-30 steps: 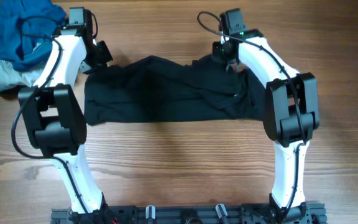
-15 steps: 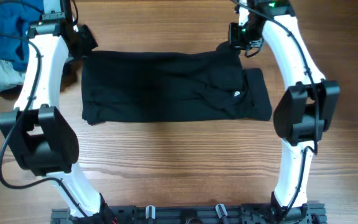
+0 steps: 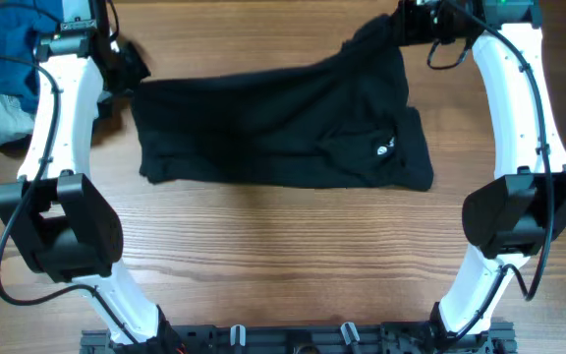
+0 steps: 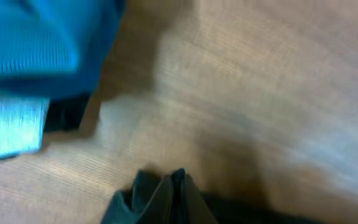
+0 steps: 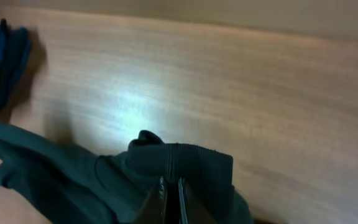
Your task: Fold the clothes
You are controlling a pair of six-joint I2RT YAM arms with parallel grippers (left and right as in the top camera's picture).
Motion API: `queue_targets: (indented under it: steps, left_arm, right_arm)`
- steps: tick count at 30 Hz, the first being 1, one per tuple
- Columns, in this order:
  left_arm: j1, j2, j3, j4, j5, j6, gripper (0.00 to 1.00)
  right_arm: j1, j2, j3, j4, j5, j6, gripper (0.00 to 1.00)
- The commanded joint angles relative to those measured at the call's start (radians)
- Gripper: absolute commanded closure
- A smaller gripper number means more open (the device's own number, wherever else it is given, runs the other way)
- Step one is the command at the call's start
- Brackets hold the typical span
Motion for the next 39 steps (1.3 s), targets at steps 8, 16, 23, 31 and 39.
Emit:
queue_targets:
  steps: [8, 16, 23, 31, 39]
  left_arm:
    - [0.007, -0.032, 0.018, -0.089, -0.013, 0.016, 0.96]
    - [0.008, -0.021, 0.017, -0.208, -0.018, 0.016, 0.96]
    - [0.008, 0.023, 0.015, -0.217, -0.100, 0.016, 0.96]
    - [0.008, 0.091, 0.014, -0.222, -0.100, 0.016, 0.87]
    - [0.022, 0.106, 0.014, -0.241, -0.114, 0.016, 0.31]
  right_arm:
    - [-0.009, -0.013, 0.019, -0.297, -0.027, -0.020, 0.96]
    - [-0.009, -0.013, -0.071, -0.396, 0.025, -0.020, 0.96]
    - [-0.010, -0.013, -0.320, -0.301, 0.154, 0.058, 0.96]
    - [-0.036, -0.013, -0.382, -0.273, 0.161, 0.084, 0.67]
    - [-0.046, -0.017, -0.306, -0.259, 0.146, 0.103, 0.28]
